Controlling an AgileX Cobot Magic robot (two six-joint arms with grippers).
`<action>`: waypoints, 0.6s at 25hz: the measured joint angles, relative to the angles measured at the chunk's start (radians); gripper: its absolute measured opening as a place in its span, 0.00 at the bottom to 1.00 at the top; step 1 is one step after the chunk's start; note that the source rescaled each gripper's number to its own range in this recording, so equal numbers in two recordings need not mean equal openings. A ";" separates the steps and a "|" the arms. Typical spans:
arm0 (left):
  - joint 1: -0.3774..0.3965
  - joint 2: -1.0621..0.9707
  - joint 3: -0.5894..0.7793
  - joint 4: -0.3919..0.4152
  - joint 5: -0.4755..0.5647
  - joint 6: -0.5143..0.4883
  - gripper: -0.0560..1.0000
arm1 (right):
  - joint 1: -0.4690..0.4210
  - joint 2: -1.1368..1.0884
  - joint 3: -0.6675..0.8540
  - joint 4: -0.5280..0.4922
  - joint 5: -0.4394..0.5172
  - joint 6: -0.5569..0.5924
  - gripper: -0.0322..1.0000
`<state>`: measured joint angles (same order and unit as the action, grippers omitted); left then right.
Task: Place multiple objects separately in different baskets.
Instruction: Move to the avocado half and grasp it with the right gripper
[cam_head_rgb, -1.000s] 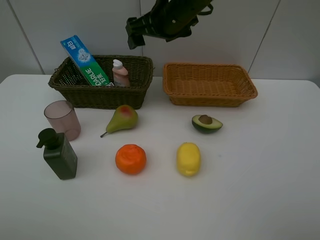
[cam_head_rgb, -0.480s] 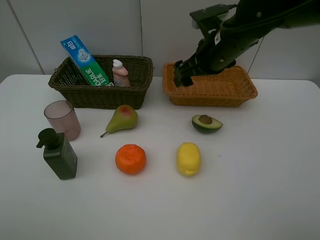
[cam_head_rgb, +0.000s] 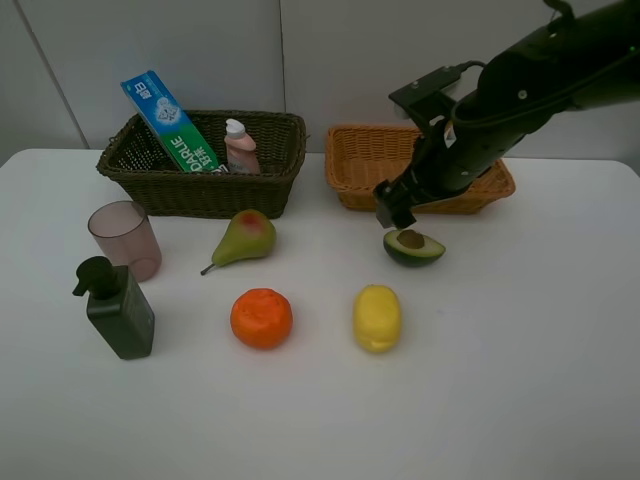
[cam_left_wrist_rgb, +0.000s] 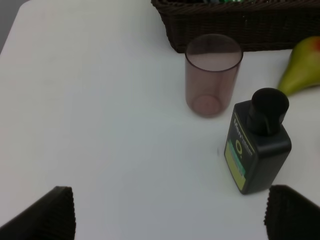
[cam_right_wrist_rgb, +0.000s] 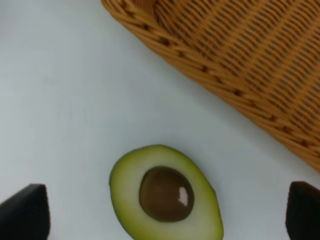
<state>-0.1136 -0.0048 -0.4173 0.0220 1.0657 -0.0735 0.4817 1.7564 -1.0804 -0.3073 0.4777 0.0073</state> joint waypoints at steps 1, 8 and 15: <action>0.000 0.000 0.000 0.000 0.000 0.000 1.00 | -0.007 0.000 0.007 0.001 -0.004 0.000 1.00; 0.000 0.000 0.000 0.000 0.000 0.000 1.00 | -0.026 0.056 0.028 0.015 -0.038 0.000 1.00; 0.000 0.000 0.000 0.000 0.000 0.000 1.00 | -0.028 0.140 0.028 0.035 -0.074 -0.001 1.00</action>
<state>-0.1136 -0.0048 -0.4173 0.0220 1.0657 -0.0735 0.4532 1.8968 -1.0521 -0.2723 0.4038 0.0066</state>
